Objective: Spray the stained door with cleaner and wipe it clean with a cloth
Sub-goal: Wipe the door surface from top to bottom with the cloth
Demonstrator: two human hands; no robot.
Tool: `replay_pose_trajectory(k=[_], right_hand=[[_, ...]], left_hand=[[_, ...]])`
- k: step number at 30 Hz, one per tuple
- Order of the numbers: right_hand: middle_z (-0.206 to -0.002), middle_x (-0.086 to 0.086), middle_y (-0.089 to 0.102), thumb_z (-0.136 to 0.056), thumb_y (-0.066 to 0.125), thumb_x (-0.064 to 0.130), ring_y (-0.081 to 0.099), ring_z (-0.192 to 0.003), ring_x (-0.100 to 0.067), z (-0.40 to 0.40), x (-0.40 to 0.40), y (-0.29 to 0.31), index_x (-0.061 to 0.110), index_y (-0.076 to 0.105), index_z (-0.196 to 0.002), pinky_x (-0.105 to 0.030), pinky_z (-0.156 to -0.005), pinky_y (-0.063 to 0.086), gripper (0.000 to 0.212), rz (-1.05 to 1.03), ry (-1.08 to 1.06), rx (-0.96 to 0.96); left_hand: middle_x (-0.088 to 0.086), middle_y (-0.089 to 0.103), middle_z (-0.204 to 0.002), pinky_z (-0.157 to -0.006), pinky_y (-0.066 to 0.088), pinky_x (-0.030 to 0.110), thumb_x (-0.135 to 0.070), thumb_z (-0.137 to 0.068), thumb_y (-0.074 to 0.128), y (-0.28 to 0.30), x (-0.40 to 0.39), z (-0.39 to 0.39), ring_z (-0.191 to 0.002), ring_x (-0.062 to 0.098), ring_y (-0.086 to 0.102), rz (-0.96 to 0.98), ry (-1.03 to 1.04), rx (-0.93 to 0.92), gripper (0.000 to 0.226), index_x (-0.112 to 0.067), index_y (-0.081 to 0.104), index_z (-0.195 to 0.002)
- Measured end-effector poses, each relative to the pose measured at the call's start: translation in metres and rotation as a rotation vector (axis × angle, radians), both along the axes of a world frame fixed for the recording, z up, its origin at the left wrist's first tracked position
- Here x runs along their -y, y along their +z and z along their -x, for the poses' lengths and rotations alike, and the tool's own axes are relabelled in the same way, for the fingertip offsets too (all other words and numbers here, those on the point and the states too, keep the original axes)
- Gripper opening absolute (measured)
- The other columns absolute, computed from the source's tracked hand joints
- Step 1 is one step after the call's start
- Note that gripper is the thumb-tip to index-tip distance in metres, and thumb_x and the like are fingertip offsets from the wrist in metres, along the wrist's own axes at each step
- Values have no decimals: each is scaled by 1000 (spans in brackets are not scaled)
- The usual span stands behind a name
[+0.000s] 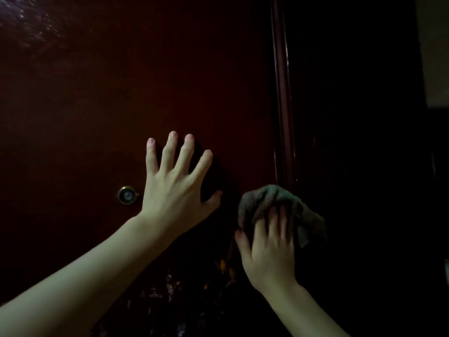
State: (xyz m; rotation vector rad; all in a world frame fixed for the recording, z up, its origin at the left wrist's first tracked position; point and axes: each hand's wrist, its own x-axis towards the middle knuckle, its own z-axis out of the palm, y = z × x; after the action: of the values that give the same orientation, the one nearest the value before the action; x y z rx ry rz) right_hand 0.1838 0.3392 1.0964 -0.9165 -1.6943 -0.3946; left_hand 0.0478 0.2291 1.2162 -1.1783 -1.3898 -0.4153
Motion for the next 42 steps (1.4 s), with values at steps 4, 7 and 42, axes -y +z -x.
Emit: replay_pose_trajectory(k=[4, 7, 42], right_hand=[[-127, -27, 54, -93, 29, 53, 47, -122, -46, -7, -1, 9, 8, 46, -124, -58, -95, 37, 57, 52, 43, 68], [-135, -29, 46, -88, 31, 53, 41, -127, -45, -9, -9, 66, 6, 51, -129, -58, -104, 28, 65, -15, 24, 10], [-133, -31, 46, -88, 38, 47, 33, -129, -50, 46, 31, -33, 0, 54, -121, -68, -102, 22, 60, 63, 62, -35]], left_hand=[[25, 39, -144, -108, 16, 71, -68, -77, 41, -1, -1, -1, -136, 49, 29, -1, 17, -15, 82, -14, 44, -138], [25, 39, -145, -107, 17, 71, -68, -76, 42, -1, 0, -1, -136, 49, 29, 6, 21, -18, 83, -15, 44, -138], [14, 24, -156, -113, 15, 58, -71, -67, 60, -44, 92, 66, -145, 38, 14, 11, 12, 220, 105, -20, 22, -151]])
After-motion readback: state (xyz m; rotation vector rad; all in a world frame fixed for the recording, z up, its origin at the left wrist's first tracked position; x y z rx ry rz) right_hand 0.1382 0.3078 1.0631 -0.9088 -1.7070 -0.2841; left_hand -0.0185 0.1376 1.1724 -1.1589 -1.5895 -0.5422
